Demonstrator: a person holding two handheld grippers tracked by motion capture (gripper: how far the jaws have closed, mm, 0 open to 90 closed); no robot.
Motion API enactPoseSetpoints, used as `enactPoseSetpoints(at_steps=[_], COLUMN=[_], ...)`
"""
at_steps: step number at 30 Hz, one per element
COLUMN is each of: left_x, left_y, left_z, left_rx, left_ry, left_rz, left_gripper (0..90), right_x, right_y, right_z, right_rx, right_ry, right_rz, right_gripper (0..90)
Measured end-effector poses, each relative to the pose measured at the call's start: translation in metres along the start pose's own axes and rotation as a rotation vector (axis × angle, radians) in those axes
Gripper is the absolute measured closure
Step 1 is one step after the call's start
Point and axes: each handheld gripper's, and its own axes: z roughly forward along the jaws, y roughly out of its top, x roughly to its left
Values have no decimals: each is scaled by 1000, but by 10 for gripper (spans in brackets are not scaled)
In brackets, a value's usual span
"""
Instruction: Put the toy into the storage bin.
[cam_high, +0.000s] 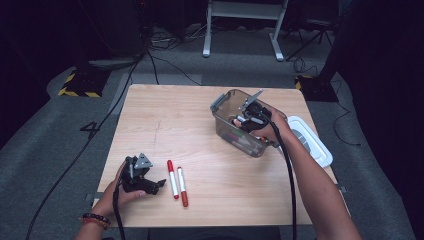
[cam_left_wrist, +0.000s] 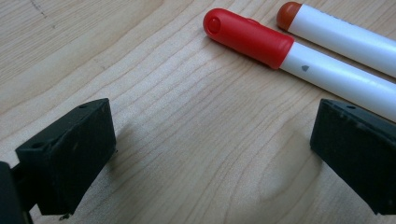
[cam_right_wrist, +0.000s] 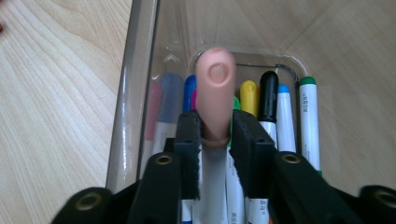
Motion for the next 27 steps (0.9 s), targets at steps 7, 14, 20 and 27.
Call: enactPoseSetpoints(at_steps=[7,14,20,27], left_x=[0,0,0,0], left_y=[0,0,0,0], left_z=[0,0,0,0], left_rx=[0,-1,-1,-1], left_ry=[0,1,2,2], left_rz=[0,1,0,0], left_gripper=[4,4,4,4], right_x=[-3,2,14,43], right_y=[-4,-16,-23,-30], right_z=[-6,-29,-56,-72], right_rx=[-63,-216,-334,-399], right_ry=[-29,-44,-75,-71], right_rz=[36,74,58,-4], right_gripper=[564,468,415,350])
